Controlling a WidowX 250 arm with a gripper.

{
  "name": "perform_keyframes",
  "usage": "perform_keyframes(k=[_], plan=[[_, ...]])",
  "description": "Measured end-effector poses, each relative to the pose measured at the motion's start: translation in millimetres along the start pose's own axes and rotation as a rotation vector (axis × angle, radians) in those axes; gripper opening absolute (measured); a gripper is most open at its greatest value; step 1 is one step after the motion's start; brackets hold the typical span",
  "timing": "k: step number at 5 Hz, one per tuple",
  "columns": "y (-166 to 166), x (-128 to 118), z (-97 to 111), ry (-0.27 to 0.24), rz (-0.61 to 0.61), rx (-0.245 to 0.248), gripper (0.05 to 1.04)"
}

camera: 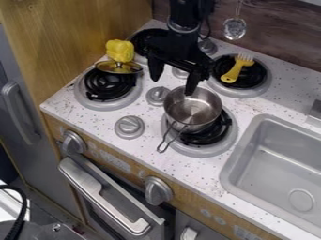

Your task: Put the lid onto the pot

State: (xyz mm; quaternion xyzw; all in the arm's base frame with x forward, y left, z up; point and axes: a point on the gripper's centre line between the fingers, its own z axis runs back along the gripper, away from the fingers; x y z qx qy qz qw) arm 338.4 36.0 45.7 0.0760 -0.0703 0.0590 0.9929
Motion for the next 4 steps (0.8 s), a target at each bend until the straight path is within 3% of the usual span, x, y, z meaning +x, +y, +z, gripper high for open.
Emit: perform_keyframes(k=[1,2,4], plan=[[-1,-6,-11,0.037,-0.005,0.002,0.999],[16,4,-13,0.029,0.055,0.006,0.999],[82,27,-35,0.0,0.212,0.024,0.999]])
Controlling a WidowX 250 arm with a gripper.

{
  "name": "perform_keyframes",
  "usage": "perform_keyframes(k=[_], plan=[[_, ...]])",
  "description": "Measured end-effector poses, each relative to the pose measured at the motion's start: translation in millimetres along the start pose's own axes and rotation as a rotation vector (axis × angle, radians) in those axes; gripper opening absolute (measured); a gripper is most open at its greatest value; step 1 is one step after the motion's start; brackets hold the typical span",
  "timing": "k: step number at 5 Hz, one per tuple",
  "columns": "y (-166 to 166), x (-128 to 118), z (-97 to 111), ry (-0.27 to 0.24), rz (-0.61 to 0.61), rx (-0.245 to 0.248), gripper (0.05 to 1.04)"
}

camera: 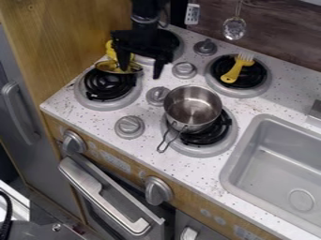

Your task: Put the lid onto the pot

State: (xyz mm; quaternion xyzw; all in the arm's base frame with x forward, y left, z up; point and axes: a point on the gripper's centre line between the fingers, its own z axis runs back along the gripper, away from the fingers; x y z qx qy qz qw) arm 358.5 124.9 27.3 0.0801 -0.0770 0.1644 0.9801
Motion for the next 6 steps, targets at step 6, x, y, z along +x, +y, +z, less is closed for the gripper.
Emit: perform_keyframes(k=[6], plan=[[70,64,-80,0.021,0.205,0.012,0.999]])
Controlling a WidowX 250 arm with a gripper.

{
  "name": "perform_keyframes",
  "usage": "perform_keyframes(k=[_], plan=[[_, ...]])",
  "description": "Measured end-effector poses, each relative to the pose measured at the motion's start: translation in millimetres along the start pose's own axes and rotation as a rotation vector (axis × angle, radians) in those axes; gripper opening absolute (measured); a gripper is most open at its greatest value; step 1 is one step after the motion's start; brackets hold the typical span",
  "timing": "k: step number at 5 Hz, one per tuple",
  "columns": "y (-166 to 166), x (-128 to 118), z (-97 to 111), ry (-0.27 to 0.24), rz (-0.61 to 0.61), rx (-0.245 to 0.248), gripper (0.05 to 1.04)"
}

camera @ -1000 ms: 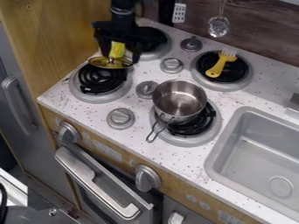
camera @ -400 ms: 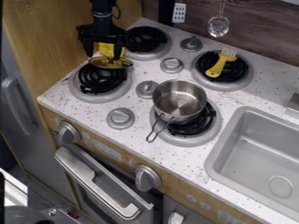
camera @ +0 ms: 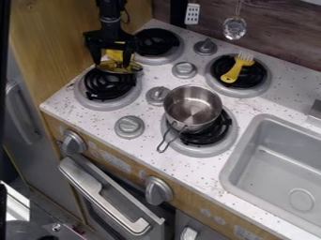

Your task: Put the lid onto the pot

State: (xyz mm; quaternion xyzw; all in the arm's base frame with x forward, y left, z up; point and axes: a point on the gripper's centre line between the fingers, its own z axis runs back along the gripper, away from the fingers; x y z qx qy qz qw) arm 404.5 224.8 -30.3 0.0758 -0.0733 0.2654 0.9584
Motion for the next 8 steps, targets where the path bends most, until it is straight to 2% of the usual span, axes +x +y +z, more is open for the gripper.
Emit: perform_keyframes(k=[3,5,6,7,8], plan=[[-9,10,-8,-0.025,0.027,-0.017,0.999],[-12,16,-12,-0.025,0.03,0.003,0.967],[-15,18,-13,-0.044,0.022,0.0,0.702],[-17,14,-13,-0.021,0.0,0.011,0.415],[-17,8,-10,-0.01,-0.022,0.01,0.269]])
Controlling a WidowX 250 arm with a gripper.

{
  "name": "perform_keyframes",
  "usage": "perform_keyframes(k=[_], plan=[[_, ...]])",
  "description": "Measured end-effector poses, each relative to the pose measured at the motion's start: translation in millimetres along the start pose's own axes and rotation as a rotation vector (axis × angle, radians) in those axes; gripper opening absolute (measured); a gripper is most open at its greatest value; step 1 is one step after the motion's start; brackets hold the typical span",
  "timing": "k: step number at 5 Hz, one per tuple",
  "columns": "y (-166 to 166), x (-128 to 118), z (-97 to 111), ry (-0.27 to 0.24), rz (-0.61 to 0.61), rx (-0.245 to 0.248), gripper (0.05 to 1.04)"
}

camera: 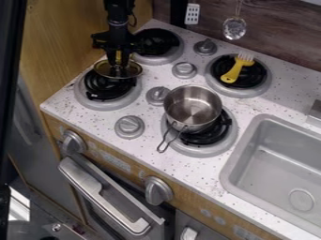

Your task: Put the lid onto the pot

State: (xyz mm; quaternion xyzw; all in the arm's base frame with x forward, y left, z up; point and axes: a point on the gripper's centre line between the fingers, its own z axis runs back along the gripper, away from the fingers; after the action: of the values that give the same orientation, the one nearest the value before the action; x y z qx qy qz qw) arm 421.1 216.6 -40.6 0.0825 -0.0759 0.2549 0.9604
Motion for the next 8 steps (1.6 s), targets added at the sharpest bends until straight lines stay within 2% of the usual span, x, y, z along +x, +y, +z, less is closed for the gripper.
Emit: perform_keyframes(k=[1,2,3,4,5,6,7,8], plan=[[-1,-7,5,0.006,-0.009,-0.011,0.269],[-7,-17,27,-0.019,-0.035,-0.014,0.269],[-28,-24,67,-0.115,-0.077,-0.045,0.269],[-54,-45,87,-0.148,-0.126,-0.075,0.269],[-82,-78,90,-0.12,-0.167,-0.098,0.269],[-99,-108,81,-0.062,-0.202,-0.116,0.269],[-115,-126,77,-0.039,-0.228,-0.14,0.269],[-134,-136,79,-0.04,-0.258,-0.17,0.269]])
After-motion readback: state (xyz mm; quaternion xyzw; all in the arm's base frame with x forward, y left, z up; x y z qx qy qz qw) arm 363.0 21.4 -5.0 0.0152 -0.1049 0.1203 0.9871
